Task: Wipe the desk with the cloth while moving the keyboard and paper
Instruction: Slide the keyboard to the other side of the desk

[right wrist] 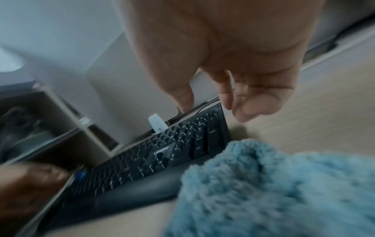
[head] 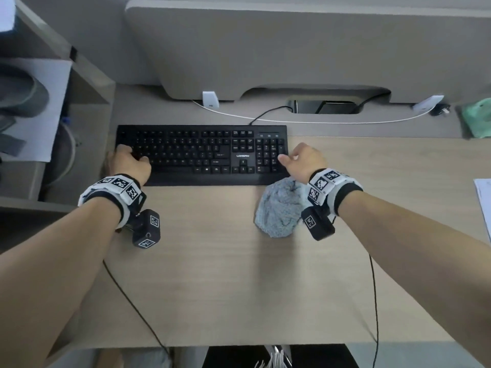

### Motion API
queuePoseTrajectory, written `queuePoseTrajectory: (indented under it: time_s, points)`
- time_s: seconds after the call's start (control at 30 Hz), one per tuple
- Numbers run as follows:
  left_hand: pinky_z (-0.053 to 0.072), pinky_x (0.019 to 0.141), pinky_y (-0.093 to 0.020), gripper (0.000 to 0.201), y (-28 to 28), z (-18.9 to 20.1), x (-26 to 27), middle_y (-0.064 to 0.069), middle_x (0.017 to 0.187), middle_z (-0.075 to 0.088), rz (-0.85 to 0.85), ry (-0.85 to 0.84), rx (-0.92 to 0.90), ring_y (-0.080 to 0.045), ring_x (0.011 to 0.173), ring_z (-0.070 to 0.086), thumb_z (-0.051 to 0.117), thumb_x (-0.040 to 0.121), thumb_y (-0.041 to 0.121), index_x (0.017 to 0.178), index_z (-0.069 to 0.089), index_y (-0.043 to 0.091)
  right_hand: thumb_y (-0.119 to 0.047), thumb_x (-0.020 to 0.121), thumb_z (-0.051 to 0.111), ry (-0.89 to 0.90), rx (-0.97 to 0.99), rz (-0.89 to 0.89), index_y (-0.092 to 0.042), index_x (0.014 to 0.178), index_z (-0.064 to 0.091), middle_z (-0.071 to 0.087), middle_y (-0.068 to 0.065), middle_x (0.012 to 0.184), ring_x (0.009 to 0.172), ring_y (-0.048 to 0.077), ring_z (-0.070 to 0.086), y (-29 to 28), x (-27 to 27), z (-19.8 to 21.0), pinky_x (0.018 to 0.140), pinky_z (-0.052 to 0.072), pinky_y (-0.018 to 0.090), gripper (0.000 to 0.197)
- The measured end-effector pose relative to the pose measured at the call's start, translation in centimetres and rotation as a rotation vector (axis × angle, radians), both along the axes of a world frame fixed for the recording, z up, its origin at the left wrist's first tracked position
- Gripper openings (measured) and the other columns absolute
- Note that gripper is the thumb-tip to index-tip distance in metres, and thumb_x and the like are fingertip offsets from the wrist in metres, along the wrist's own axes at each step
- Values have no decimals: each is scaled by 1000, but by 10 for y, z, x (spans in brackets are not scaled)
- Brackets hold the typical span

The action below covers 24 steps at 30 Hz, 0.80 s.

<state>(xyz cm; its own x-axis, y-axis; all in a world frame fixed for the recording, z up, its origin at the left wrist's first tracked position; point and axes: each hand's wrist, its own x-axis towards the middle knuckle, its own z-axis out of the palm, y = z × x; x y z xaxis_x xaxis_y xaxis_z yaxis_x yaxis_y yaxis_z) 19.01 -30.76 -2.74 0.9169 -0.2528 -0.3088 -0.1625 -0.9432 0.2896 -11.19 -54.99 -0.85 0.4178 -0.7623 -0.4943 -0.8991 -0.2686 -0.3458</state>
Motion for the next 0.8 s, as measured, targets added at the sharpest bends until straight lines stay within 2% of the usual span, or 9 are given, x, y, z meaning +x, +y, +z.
queuePoseTrajectory:
  time_s: [0.1, 0.17, 0.23, 0.37, 0.47, 0.53, 0.63, 0.7, 0.8]
  points:
    - [43, 104, -47, 61, 3, -4, 11, -16, 131, 57, 90, 101, -58, -39, 120, 54, 60, 80, 45, 129, 53, 10, -45, 95, 55, -9, 101, -153, -5, 117, 55, 56, 7, 102, 106, 29, 59, -5, 15, -7, 77, 41, 30, 46]
    - [45, 102, -47, 64, 3, -8, 19, -15, 129, 59, 149, 128, -83, -39, 118, 56, 60, 79, 50, 128, 54, 9, -46, 93, 56, -10, 139, -188, -5, 108, 59, 61, 9, 98, 97, 30, 62, -8, 25, -14, 73, 43, 31, 44]
    - [48, 98, -49, 66, 3, -9, 24, -15, 124, 62, 196, 106, -100, -40, 113, 58, 58, 73, 55, 121, 56, 10, -46, 91, 58, -50, 179, -244, -4, 108, 59, 63, 11, 99, 90, 30, 61, -11, 33, -19, 76, 47, 33, 45]
    - [47, 99, -46, 62, 4, -14, 34, -15, 128, 60, 282, 142, -159, -38, 114, 58, 62, 78, 49, 126, 53, 10, -48, 88, 62, -85, 214, -330, -6, 104, 59, 64, 11, 95, 86, 32, 61, -16, 42, -24, 81, 51, 36, 45]
    - [48, 95, -44, 66, 5, -17, 37, -13, 125, 62, 304, 193, -191, -36, 108, 61, 61, 73, 53, 125, 55, 13, -50, 87, 63, -106, 233, -343, -9, 102, 58, 64, 11, 96, 85, 31, 61, -17, 45, -26, 81, 50, 35, 45]
    - [44, 101, -45, 68, 4, -12, 34, -14, 133, 56, 328, 159, -201, -37, 117, 56, 62, 76, 51, 131, 47, 13, -51, 89, 61, -116, 211, -305, -8, 109, 59, 61, 8, 95, 84, 29, 57, -17, 48, -19, 76, 44, 32, 48]
    - [38, 108, -47, 71, 2, 2, 35, -16, 142, 47, 307, 71, -160, -39, 127, 48, 60, 81, 49, 137, 38, 12, -53, 90, 59, -149, 141, -279, -6, 108, 60, 62, 7, 94, 81, 28, 57, -21, 54, -3, 72, 41, 31, 51]
    - [35, 110, -49, 76, -2, 16, 30, -17, 144, 45, 299, 57, -146, -40, 130, 45, 57, 79, 55, 138, 39, 11, -54, 90, 58, -192, 120, -299, -5, 109, 61, 64, 8, 95, 83, 29, 59, -27, 51, 9, 73, 42, 31, 53]
    - [32, 110, -55, 95, -21, 27, 19, -21, 142, 46, 300, 91, -90, -45, 130, 43, 44, 70, 74, 136, 43, 6, -56, 90, 57, -203, 100, -353, -4, 113, 59, 63, 9, 100, 88, 30, 60, -40, 26, 22, 73, 40, 31, 57]
